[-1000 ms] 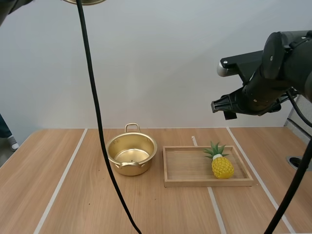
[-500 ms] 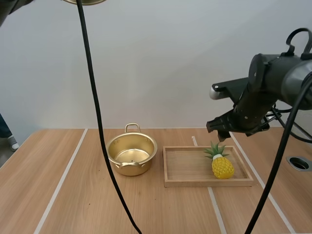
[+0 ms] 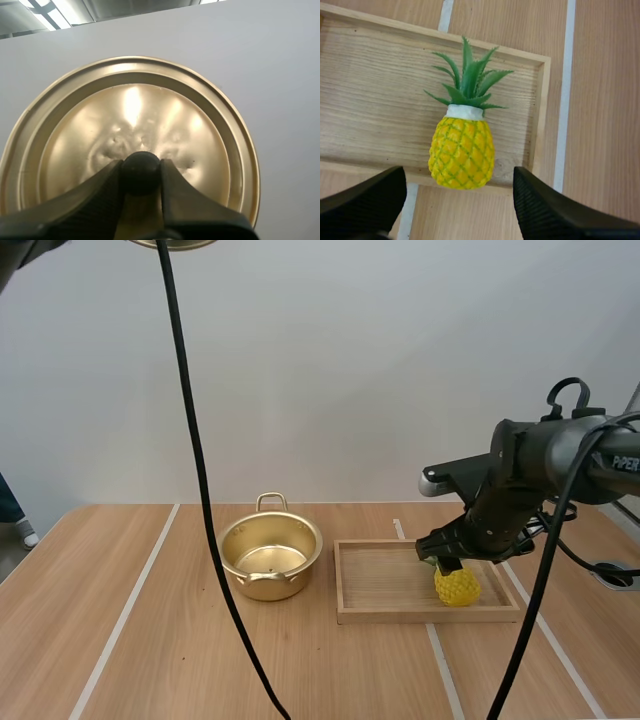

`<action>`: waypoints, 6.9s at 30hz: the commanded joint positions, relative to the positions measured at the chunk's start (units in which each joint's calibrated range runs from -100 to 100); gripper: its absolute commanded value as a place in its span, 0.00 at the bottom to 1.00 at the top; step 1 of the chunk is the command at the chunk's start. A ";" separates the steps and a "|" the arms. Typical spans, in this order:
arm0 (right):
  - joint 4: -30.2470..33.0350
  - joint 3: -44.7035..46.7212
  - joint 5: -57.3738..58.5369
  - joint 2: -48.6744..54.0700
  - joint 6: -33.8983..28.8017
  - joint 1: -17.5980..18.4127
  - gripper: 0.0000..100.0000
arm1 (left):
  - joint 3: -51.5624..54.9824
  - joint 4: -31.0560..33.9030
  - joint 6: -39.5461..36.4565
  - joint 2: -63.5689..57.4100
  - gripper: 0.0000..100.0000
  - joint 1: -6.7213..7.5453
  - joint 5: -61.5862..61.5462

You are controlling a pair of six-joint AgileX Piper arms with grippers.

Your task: Open the pot, put the pineapple inside, and close it

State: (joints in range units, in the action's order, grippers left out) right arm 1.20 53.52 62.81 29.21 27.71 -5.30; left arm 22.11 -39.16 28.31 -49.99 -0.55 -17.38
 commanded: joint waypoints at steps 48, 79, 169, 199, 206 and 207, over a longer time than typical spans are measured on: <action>-3.00 -0.76 -15.89 -14.89 3.84 -0.19 0.00 | -0.48 -0.77 -0.19 -0.38 0.00 0.10 1.83; -17.68 -16.01 -15.94 22.09 6.78 -0.19 0.00 | -0.48 -0.77 -0.19 -0.38 0.00 0.10 1.83; -28.50 -16.01 -29.14 -30.68 20.78 24.24 0.00 | -0.48 -0.77 -0.19 -0.38 0.00 0.10 1.83; -28.53 -16.01 -33.11 -35.78 20.78 24.24 0.92 | -0.48 -0.77 -0.19 -0.38 0.00 0.10 1.83; -28.73 -16.13 -33.94 -35.64 20.78 24.24 1.00 | -0.48 -0.77 -0.19 -0.38 0.00 0.10 1.83; -28.67 -16.39 -33.75 -35.64 20.78 24.24 1.00 | -0.48 -0.77 -0.19 -0.38 0.00 0.10 1.83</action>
State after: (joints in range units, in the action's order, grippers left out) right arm -28.28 36.97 27.10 -6.00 48.07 19.07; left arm 22.11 -39.16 28.31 -49.99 -0.55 -17.38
